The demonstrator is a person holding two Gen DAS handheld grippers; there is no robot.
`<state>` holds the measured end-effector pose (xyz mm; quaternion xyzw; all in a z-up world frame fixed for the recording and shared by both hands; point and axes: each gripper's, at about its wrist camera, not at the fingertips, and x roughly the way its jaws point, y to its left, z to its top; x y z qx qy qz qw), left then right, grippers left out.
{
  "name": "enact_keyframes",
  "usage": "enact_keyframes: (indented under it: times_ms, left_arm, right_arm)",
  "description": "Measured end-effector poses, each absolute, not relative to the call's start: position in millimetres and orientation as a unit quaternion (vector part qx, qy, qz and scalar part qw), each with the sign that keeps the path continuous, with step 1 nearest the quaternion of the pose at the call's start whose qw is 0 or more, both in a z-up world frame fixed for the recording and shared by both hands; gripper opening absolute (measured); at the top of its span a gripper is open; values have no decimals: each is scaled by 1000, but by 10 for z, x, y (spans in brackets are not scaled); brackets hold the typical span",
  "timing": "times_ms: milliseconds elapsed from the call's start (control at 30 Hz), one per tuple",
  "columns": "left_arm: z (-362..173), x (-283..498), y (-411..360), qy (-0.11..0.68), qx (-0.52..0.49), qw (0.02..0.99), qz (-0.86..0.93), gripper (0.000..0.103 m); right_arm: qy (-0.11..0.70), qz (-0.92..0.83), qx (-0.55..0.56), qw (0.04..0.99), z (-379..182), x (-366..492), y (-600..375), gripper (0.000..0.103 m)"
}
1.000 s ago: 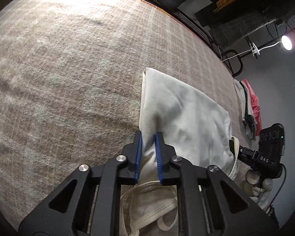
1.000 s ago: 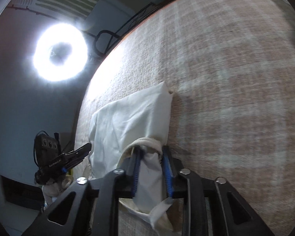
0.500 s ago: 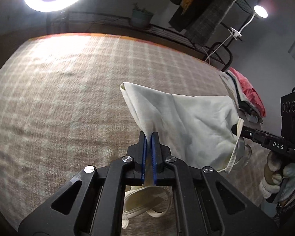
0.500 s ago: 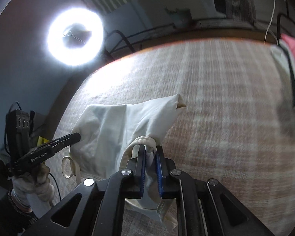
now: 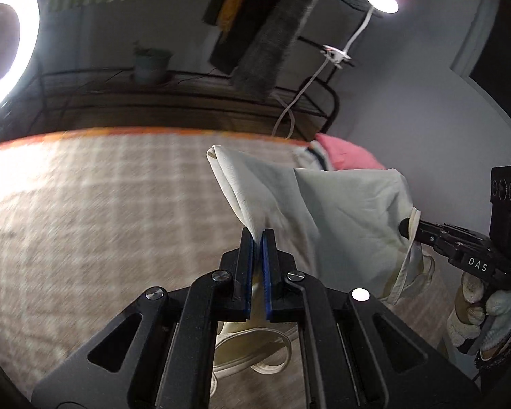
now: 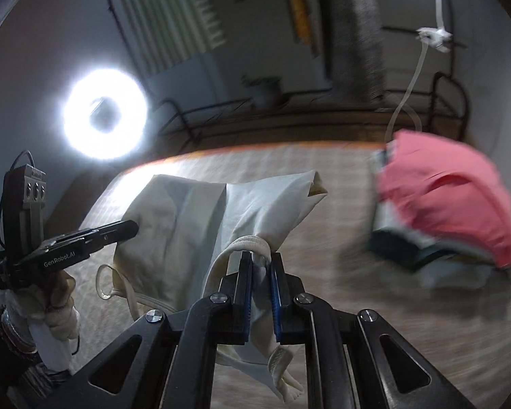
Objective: Fold small clothes
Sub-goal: 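Carry the folded camisole onto the clothes stack with both grippers, then release the camisole on the stack and open both grippers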
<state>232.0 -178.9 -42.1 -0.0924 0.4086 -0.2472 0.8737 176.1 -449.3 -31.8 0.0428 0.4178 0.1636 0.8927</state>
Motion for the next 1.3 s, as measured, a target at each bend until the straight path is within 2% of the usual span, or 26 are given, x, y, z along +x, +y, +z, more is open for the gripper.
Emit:
enact_keyframes:
  times_ms: [200,433,567,700,867,933,1167,1300]
  left_arm:
    - [-156,2688,-2876,378,-69,874,-296,2]
    - [-134,3088,-3857,362,-54,877,-312,2]
    - [-322,3256,-4219,371,-46,877,-303,2]
    - [-684,3377,-4504,409,-10,870,-274,2]
    - [-794,3307,-4462,411,2,875,-255,3]
    - [-733,3231,-4413,401,13,880,-252,3]
    - [-340,2958,-4132,384,5,886,-261,3]
    - [-79,2709,-3951,365,9,893,-262,3]
  right_arm:
    - [386,95,35,917,0,1899,-5381,7]
    - [364,17,22,931,198,2243,-6241,7]
    - [363,-13,27,931,149,2518,-6611,7]
    - [382,-44,4,923,-147,2774,-6795,7]
    - [413,-92,-7,906,-507,2973,-6936,11]
    - [408,-88,1,909,-512,2920,-6941,18]
    - [385,-89,4,919,-187,2634,-6848,26]
    - [369,-86,6,925,91,2378,-6720,26]
